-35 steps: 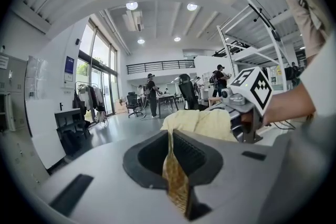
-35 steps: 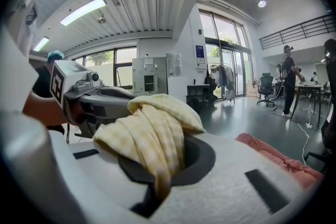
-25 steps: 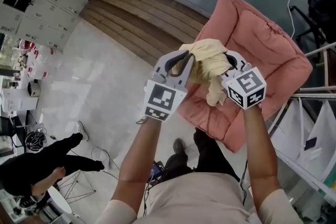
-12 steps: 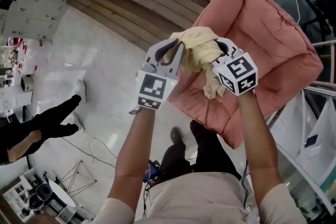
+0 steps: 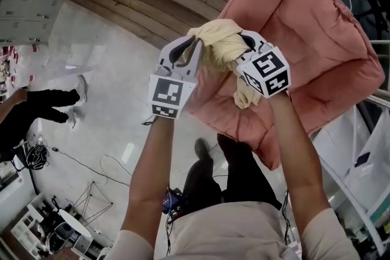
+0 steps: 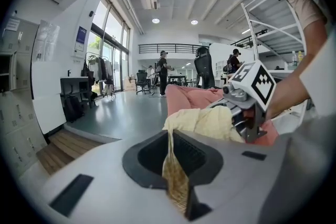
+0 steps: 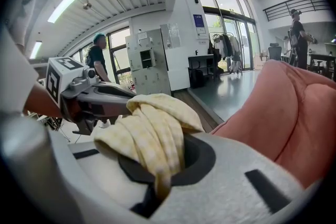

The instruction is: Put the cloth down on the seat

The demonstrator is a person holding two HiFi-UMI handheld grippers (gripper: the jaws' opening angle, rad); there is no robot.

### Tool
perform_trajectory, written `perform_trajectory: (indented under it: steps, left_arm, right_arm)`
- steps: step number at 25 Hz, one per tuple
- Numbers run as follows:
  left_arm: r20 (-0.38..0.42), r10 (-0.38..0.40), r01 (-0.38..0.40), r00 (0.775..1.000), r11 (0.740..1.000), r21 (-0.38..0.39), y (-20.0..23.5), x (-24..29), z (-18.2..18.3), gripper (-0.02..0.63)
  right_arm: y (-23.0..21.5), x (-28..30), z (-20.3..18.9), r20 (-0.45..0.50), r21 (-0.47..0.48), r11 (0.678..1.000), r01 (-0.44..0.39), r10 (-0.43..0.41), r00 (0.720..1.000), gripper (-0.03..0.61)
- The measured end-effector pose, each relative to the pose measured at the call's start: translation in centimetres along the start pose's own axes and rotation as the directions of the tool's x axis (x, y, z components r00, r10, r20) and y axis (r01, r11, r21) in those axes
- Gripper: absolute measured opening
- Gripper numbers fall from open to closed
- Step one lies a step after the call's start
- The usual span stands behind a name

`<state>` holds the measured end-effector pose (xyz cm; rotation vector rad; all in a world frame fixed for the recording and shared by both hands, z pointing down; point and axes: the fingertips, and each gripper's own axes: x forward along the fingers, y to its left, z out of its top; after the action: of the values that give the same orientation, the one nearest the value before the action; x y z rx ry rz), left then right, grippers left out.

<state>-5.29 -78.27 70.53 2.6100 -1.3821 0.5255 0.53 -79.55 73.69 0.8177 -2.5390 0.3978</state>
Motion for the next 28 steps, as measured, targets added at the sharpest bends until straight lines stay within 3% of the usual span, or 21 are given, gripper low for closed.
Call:
perform_trajectory:
  steps: [9, 14, 20, 28]
  left_arm:
    - [-0.052, 0.009, -0.011, 0.999, 1.000, -0.029, -0.2, 3.8, -6.4, 0.029]
    - [-0.084, 0.045, -0.052, 0.996, 0.995, -0.084, 0.6, 4.8, -9.8, 0.029]
    - [-0.135, 0.076, -0.097, 0.988, 0.983, -0.155, 1.5, 6.4, -11.8, 0.029]
    - [-0.178, 0.050, -0.082, 0.983, 0.981, -0.178, 0.7, 7.0, -14.1, 0.029]
  right_arm:
    - [-2.5, 3.4, -6.3, -0.063, 0.002, 1.000, -0.004, 0.004, 0.998, 0.000]
    - [-3.5, 4.8, -9.1, -0.082, 0.045, 0.999, 0.000, 0.004, 0.997, 0.000]
    - [-4.7, 7.1, -11.5, -0.093, 0.086, 0.996, -0.019, 0.027, 0.995, 0.009]
    - [-4.4, 7.6, -12.7, -0.117, 0.091, 0.994, -0.058, 0.069, 0.991, 0.052]
